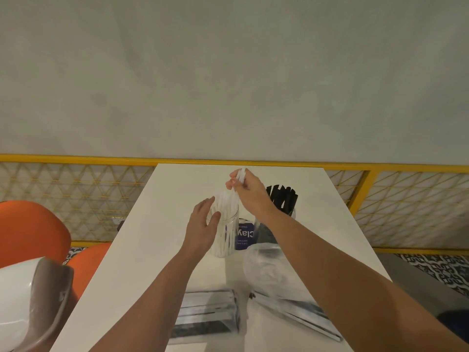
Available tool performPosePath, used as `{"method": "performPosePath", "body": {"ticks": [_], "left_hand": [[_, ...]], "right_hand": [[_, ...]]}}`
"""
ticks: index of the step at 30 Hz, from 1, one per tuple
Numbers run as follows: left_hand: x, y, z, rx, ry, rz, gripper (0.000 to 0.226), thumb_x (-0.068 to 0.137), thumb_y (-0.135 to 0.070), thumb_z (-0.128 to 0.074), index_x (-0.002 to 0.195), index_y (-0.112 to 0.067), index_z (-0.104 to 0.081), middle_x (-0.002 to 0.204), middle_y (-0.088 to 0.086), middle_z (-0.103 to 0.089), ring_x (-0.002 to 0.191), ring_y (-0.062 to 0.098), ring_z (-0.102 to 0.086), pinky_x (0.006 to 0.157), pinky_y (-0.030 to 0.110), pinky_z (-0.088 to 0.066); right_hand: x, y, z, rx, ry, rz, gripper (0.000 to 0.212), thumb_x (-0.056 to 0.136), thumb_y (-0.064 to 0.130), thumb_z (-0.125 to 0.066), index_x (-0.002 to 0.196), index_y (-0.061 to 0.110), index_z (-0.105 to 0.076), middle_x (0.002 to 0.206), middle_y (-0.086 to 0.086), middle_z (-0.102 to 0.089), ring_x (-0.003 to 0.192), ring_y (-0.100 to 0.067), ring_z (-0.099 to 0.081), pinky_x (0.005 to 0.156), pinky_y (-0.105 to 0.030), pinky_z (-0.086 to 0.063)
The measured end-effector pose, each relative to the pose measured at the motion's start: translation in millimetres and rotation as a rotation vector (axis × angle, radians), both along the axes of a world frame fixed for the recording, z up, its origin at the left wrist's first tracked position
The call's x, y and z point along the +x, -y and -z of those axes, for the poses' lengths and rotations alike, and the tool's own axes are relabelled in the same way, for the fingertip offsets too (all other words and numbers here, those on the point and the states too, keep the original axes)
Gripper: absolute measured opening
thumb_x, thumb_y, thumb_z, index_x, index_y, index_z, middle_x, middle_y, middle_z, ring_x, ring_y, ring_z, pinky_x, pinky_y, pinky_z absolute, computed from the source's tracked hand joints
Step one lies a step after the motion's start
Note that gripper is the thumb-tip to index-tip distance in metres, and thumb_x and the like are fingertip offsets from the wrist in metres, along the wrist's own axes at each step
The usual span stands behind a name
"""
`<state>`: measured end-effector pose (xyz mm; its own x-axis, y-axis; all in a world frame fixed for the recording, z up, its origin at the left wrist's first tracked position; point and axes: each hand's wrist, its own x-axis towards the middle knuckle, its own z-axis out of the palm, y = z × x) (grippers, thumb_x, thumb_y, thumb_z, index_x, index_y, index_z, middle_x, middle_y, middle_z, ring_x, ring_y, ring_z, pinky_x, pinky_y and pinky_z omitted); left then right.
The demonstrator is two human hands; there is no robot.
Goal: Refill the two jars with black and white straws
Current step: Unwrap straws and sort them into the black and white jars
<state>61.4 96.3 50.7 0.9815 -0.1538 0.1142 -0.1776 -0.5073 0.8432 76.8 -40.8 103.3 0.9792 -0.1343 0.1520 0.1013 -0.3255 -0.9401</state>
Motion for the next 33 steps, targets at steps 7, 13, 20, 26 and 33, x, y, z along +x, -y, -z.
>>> {"method": "performPosePath", "body": {"ticks": [7, 13, 20, 26, 33], "left_hand": [[-3.6, 6.2, -7.4, -0.044, 0.206, -0.075, 0.038, 0.090, -0.004, -0.052, 0.126, -0.015, -0.053, 0.131, 0.005, -0.045, 0.121, 0.019, -0.045, 0.102, 0.026, -0.035], [-21.6, 27.4, -10.3, -0.074, 0.241, 0.035, 0.026, 0.080, 0.011, -0.048, 0.093, -0.007, -0.062, 0.099, 0.000, -0.049, 0.076, 0.006, -0.051, 0.067, 0.005, -0.038], [-47.3, 55.0, 30.6, 0.114, 0.072, 0.248, 0.030, 0.081, 0.009, -0.048, 0.103, -0.005, -0.064, 0.106, 0.001, -0.040, 0.095, 0.015, -0.048, 0.088, 0.009, -0.039], [-68.6, 77.5, 58.4, 0.499, -0.206, 0.310, 0.030, 0.097, -0.032, -0.042, 0.115, -0.025, -0.066, 0.155, 0.015, -0.006, 0.139, 0.034, -0.016, 0.113, 0.037, -0.023], [-77.1, 83.0, 84.8, 0.804, -0.338, 0.366, 0.032, 0.090, -0.034, -0.056, 0.113, -0.014, -0.063, 0.143, 0.013, -0.025, 0.117, 0.025, -0.041, 0.099, 0.033, -0.042]], "right_hand": [[-3.4, 7.7, -5.7, -0.193, 0.021, 0.063, 0.027, 0.095, 0.013, -0.049, 0.121, 0.009, -0.050, 0.109, -0.008, -0.061, 0.100, -0.014, -0.055, 0.084, -0.020, -0.042], [-21.3, 27.1, -15.0, -0.376, -0.077, -0.081, 0.009, 0.092, 0.011, -0.053, 0.097, 0.011, -0.060, 0.079, -0.001, -0.058, 0.069, -0.014, -0.059, 0.062, -0.017, -0.044], [-57.7, 64.4, 31.1, -0.669, -0.632, -0.387, 0.017, 0.091, 0.009, -0.053, 0.076, 0.009, -0.059, 0.068, -0.003, -0.061, 0.050, -0.005, -0.059, 0.052, -0.015, -0.048], [-93.8, 81.7, 88.6, -0.901, -0.758, -0.408, 0.028, 0.085, 0.000, -0.049, 0.104, 0.004, -0.069, 0.098, -0.014, -0.067, 0.080, -0.025, -0.061, 0.068, -0.023, -0.045], [-126.4, 89.5, 139.8, -0.951, -0.657, -0.428, 0.037, 0.082, 0.014, -0.064, 0.116, 0.008, -0.051, 0.103, -0.008, -0.042, 0.087, -0.018, -0.038, 0.060, -0.017, -0.028]]}}
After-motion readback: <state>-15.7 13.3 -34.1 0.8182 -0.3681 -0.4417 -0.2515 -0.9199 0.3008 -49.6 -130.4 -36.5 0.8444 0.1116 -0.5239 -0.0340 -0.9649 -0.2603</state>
